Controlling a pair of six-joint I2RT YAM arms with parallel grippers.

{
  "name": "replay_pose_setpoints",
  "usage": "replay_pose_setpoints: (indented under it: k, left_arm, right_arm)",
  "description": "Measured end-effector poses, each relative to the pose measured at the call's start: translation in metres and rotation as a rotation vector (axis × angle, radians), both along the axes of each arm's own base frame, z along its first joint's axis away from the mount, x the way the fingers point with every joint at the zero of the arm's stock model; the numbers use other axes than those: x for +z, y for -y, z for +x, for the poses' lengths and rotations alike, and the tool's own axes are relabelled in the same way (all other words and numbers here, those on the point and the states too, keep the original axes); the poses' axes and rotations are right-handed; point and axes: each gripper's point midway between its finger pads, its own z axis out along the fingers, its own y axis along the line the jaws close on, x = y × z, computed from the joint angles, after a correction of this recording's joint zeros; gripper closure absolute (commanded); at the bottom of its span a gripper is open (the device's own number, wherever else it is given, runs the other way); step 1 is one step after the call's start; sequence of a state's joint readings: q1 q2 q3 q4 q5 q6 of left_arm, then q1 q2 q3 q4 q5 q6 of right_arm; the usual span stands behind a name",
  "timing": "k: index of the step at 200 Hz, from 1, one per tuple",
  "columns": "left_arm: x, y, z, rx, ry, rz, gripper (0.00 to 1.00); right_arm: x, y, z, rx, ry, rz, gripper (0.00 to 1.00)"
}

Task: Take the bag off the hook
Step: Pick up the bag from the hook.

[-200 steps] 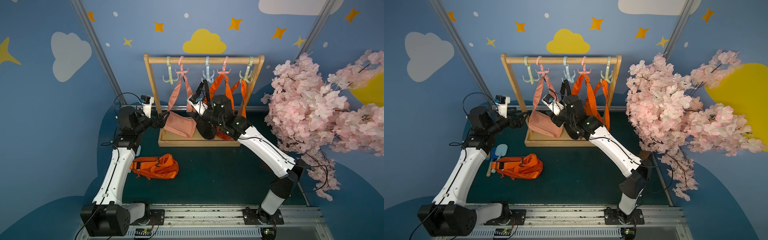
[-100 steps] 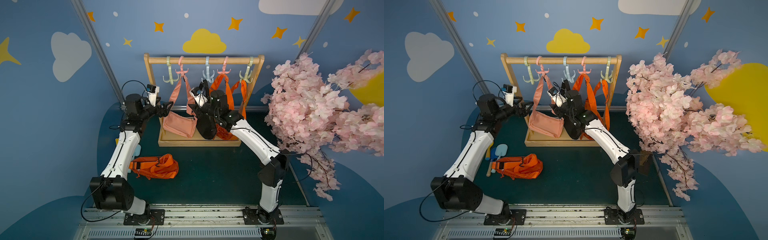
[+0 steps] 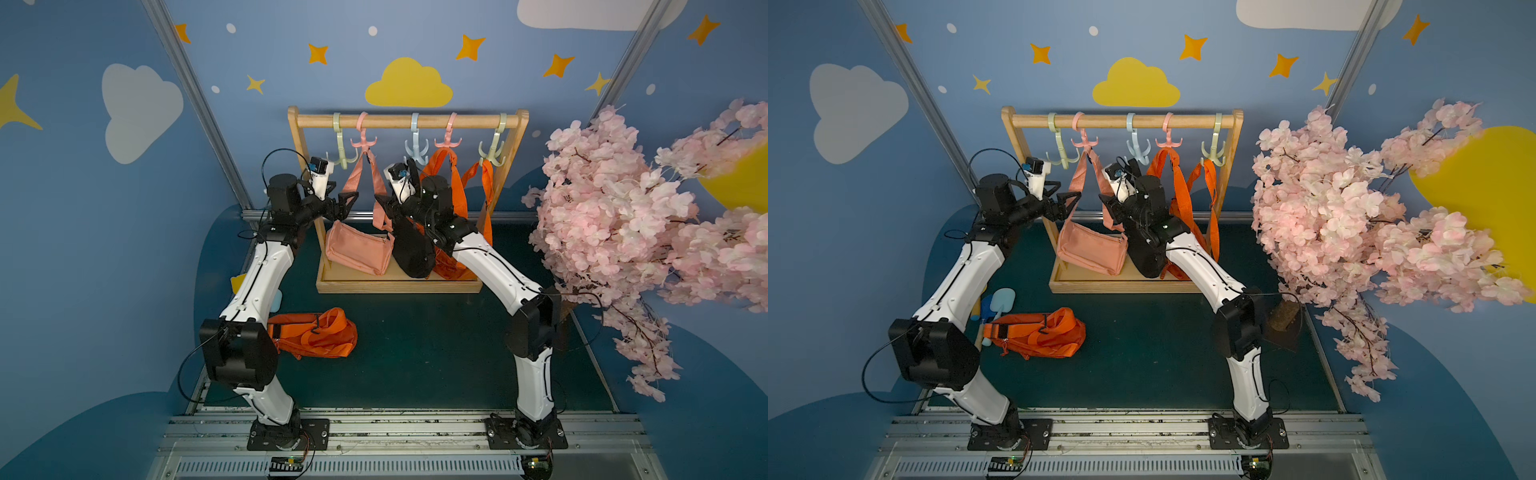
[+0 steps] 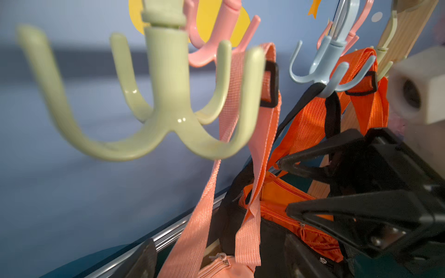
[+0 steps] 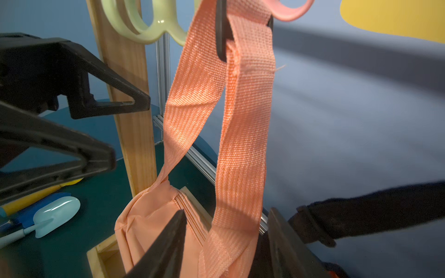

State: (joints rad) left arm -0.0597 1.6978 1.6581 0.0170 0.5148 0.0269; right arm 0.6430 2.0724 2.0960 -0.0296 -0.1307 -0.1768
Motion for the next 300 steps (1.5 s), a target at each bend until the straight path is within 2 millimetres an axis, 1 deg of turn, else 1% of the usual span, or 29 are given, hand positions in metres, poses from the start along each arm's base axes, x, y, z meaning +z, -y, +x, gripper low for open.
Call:
replay_pose_setpoints:
  k: [29, 58, 70, 100, 126, 139, 153, 158, 187, 201, 210, 235, 253, 261, 277, 300]
  left_arm:
    - [0.004, 0.0, 0.012, 0.007, 0.022, 0.002, 0.21]
    - [0.002, -0.001, 0.02, 0.013, 0.035, 0.002, 0.24]
    - [0.001, -0.001, 0.023, 0.013, 0.038, 0.002, 0.26]
    - [-0.005, 0.0, 0.03, 0.015, 0.037, 0.002, 0.32]
    - [-0.006, 0.0, 0.033, 0.016, 0.041, 0.002, 0.34]
    - [-0.005, 0.0, 0.033, 0.016, 0.046, 0.001, 0.36]
    - [-0.003, 0.0, 0.034, 0.015, 0.054, 0.001, 0.37]
    - [-0.002, 0.0, 0.034, 0.015, 0.057, 0.001, 0.39]
    - [-0.001, 0.001, 0.036, 0.011, 0.064, -0.001, 0.42]
    - [-0.001, 0.001, 0.038, 0.009, 0.065, -0.004, 0.43]
    - [-0.001, 0.001, 0.039, 0.009, 0.061, -0.007, 0.47]
    - [-0.003, 0.001, 0.045, 0.01, 0.057, -0.01, 0.53]
    - [-0.007, 0.002, 0.047, 0.011, 0.047, -0.01, 0.58]
    - [-0.008, 0.002, 0.047, 0.01, 0.042, -0.012, 0.61]
    - [-0.007, 0.002, 0.047, 0.011, 0.042, -0.014, 0.65]
    - [-0.003, 0.002, 0.047, 0.01, 0.048, -0.019, 0.7]
  right_arm:
    - [-0.009, -0.005, 0.01, -0.012, -0.014, 0.039, 0.46]
    - [-0.015, -0.009, 0.016, -0.015, -0.029, 0.067, 0.48]
    - [-0.015, -0.01, 0.018, -0.017, -0.032, 0.081, 0.52]
    - [-0.014, -0.01, 0.021, -0.028, -0.043, 0.108, 0.56]
    - [-0.012, -0.012, 0.023, -0.029, -0.047, 0.128, 0.57]
    - [-0.011, -0.013, 0.025, -0.028, -0.048, 0.137, 0.55]
    - [-0.011, -0.014, 0.028, -0.029, -0.051, 0.145, 0.44]
    - [-0.011, -0.014, 0.028, -0.03, -0.051, 0.147, 0.42]
    - [-0.01, -0.016, 0.033, -0.032, -0.054, 0.159, 0.41]
    - [-0.01, -0.017, 0.034, -0.032, -0.056, 0.161, 0.47]
    - [-0.011, -0.017, 0.035, -0.032, -0.061, 0.164, 0.53]
    - [-0.016, -0.018, 0.036, -0.033, -0.076, 0.164, 0.73]
    - [-0.018, -0.018, 0.036, -0.032, -0.082, 0.159, 0.9]
    - [-0.018, -0.018, 0.036, -0.031, -0.079, 0.156, 0.96]
    - [-0.019, -0.018, 0.036, -0.031, -0.086, 0.157, 1.0]
    - [-0.02, -0.018, 0.036, -0.033, -0.085, 0.15, 1.0]
